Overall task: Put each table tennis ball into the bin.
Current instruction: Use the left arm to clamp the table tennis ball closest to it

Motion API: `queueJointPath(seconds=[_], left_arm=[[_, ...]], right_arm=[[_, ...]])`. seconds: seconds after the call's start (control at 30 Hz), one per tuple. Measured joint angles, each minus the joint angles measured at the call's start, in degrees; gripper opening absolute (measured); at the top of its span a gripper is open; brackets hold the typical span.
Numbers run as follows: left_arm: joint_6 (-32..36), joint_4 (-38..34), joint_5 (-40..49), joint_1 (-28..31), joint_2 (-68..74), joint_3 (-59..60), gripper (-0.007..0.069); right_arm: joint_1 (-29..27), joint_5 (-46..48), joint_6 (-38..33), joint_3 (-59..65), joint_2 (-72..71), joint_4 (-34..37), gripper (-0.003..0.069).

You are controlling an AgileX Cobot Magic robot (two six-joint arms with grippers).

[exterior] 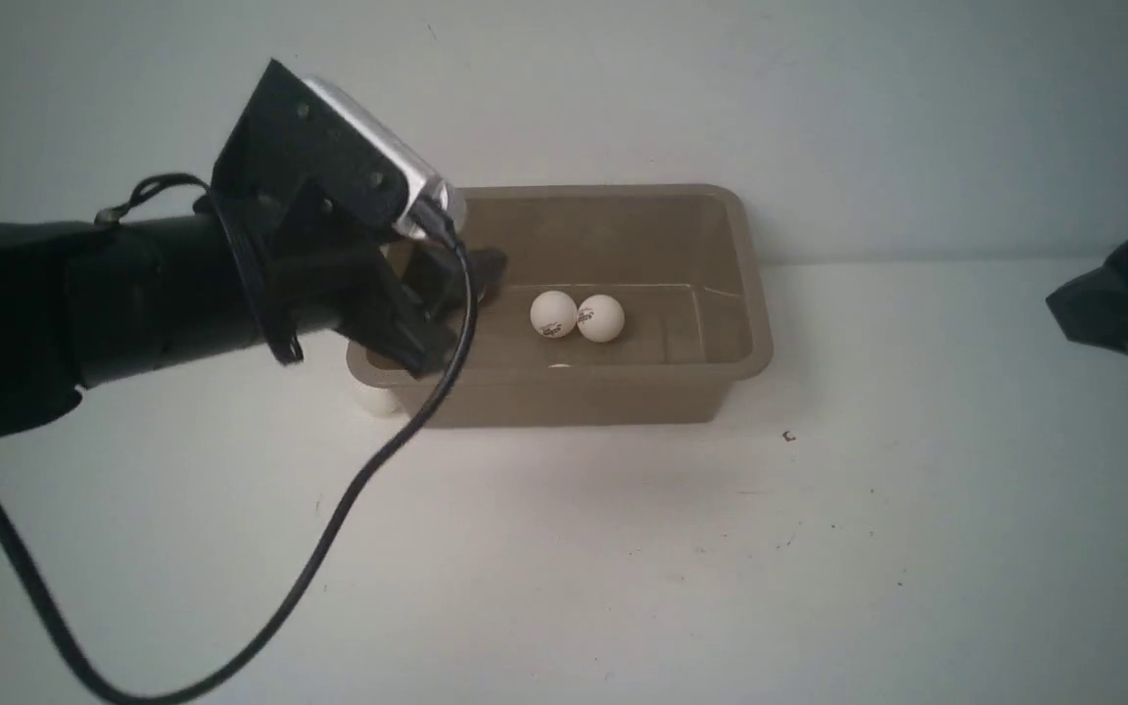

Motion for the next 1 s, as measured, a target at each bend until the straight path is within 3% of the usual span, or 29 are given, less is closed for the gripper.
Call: queueJointPath(seconds=[0.13, 0.27, 0.33, 0.4, 0.5, 0.6, 0.73, 0.83, 0.9, 1.0], left_arm=[[-5.3, 4.7, 10.5, 0.0, -0.3, 2.1, 0.0436], [-15.3, 14.2, 10.8, 0.0, -0.3, 2.9, 0.0436], [-30.8, 25.9, 7.6, 0.0, -0.3, 3.3, 0.0436], [-36.1, 29.8, 5.8, 0.0, -0.3, 3.3, 0.0436], [-50.7, 43.6, -1.5, 0.2, -0.3, 3.3, 0.0436], [-57.3, 52.3, -6.2, 2.4, -0.3, 3.3, 0.0436], [-57.2, 54.2, -8.3, 7.6, -0.3, 3.3, 0.0436], [-50.9, 49.8, -8.4, 11.4, -0.3, 3.3, 0.0436], [-43.1, 43.2, -8.4, 12.8, -0.3, 3.3, 0.0436], [-25.6, 28.7, -5.9, 14.4, -0.1, 3.3, 0.0436]], right_arm=[[0.0, 0.0, 0.0, 0.0, 0.0, 0.0, 0.0567], [0.0, 0.0, 0.0, 0.0, 0.0, 0.0, 0.0567], [0.0, 0.0, 0.0, 0.0, 0.0, 0.1, 0.0567], [0.0, 0.0, 0.0, 0.0, 0.0, 0.1, 0.0567], [0.0, 0.0, 0.0, 0.0, 0.0, 0.4, 0.0567], [0.0, 0.0, 0.0, 0.0, 0.0, 0.5, 0.0567], [0.0, 0.0, 0.0, 0.0, 0.0, 0.5, 0.0567], [0.0, 0.0, 0.0, 0.0, 0.0, 0.5, 0.0567], [0.0, 0.0, 0.0, 0.0, 0.0, 0.6, 0.0567], [0.0, 0.0, 0.0, 0.0, 0.0, 1.0, 0.0567]])
